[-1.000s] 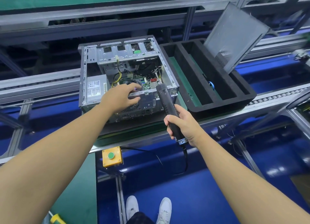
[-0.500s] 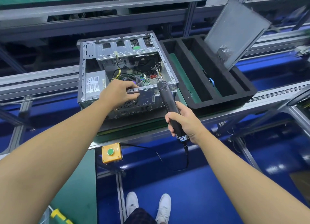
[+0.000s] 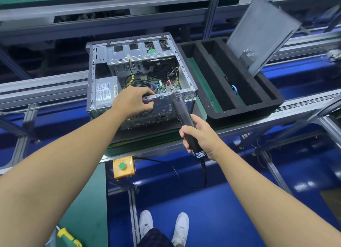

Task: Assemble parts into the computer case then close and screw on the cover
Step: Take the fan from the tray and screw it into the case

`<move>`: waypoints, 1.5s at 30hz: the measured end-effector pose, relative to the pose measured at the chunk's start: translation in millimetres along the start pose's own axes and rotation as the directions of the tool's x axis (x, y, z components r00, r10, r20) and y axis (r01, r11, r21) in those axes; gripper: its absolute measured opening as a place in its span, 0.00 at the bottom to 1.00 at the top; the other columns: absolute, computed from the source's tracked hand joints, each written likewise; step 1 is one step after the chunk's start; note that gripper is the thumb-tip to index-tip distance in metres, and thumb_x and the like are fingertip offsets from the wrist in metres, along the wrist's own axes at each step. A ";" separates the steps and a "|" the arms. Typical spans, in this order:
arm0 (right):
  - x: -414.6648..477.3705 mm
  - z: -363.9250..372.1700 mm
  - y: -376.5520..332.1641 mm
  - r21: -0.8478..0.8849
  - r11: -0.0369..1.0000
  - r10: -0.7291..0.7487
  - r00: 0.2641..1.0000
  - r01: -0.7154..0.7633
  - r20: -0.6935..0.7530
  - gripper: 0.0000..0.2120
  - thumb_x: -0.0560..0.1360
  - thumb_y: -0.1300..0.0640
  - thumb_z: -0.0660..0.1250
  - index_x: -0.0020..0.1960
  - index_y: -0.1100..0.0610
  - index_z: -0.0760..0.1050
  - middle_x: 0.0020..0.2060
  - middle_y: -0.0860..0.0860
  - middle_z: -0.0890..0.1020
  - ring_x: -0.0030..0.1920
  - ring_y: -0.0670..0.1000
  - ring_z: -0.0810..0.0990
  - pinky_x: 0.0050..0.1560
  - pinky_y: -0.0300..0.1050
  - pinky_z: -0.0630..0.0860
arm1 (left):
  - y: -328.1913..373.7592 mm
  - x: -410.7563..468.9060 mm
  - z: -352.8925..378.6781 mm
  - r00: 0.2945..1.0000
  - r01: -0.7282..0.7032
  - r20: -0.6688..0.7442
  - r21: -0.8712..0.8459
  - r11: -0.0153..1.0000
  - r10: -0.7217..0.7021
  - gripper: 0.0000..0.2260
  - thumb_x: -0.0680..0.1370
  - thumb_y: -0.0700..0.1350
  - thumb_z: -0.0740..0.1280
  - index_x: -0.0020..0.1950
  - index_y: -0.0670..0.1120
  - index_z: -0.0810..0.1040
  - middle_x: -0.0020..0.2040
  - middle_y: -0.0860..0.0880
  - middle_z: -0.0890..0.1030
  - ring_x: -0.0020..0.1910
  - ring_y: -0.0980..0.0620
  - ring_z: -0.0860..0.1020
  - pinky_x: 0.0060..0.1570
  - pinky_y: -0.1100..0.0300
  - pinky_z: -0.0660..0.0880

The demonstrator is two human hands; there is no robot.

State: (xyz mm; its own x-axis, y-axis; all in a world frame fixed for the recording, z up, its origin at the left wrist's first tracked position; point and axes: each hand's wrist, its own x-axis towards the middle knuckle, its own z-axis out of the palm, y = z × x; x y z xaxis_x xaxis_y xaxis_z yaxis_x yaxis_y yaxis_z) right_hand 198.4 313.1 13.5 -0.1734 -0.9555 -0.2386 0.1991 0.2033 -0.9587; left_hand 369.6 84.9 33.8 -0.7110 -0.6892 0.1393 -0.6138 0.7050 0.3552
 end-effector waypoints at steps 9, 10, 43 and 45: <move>-8.4 1.8 2.4 0.011 1.000 -0.011 1.000 0.011 0.009 0.04 0.73 0.55 0.70 0.44 0.47 0.76 0.40 0.57 0.76 0.30 0.55 0.74 0.30 0.47 0.75 | 1.0 1.7 -0.3 0.998 0.058 0.027 -0.070 0.996 -0.057 0.13 0.71 0.54 0.70 0.55 0.56 0.78 0.46 0.60 0.80 0.45 0.56 0.80 0.43 0.58 0.79; -8.3 2.1 1.8 0.010 1.000 -0.012 1.000 0.012 0.007 0.04 0.73 0.55 0.70 0.45 0.48 0.77 0.40 0.57 0.76 0.30 0.55 0.74 0.30 0.47 0.75 | 1.2 2.2 -0.2 0.998 0.062 0.034 -0.065 0.996 -0.060 0.13 0.71 0.54 0.71 0.55 0.55 0.78 0.46 0.60 0.79 0.45 0.55 0.80 0.44 0.56 0.79; -26.6 37.3 45.4 -0.069 0.987 0.152 0.984 -0.146 0.096 0.07 0.76 0.52 0.71 0.48 0.42 0.75 0.35 0.57 0.80 0.32 0.57 0.77 0.36 0.49 0.77 | -9.2 3.0 -1.3 0.995 -0.036 0.092 0.022 0.999 0.034 0.19 0.70 0.55 0.70 0.60 0.55 0.76 0.45 0.55 0.82 0.41 0.52 0.80 0.39 0.59 0.74; -26.8 39.9 43.5 -0.071 0.988 0.142 0.985 -0.136 0.094 0.07 0.77 0.52 0.71 0.46 0.41 0.75 0.35 0.57 0.80 0.31 0.56 0.77 0.35 0.47 0.77 | -10.0 2.5 -2.2 0.995 -0.043 0.095 0.013 0.999 0.041 0.20 0.70 0.53 0.70 0.61 0.55 0.76 0.45 0.57 0.81 0.41 0.53 0.79 0.38 0.60 0.72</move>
State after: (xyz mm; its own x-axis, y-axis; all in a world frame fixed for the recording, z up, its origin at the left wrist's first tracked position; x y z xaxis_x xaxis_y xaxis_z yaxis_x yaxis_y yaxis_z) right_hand 250.2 339.0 -15.6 -0.0517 -0.9328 -0.3568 0.1521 0.3457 -0.9259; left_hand 374.7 75.8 32.6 -0.7653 -0.6404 0.0653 -0.5871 0.7360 0.3372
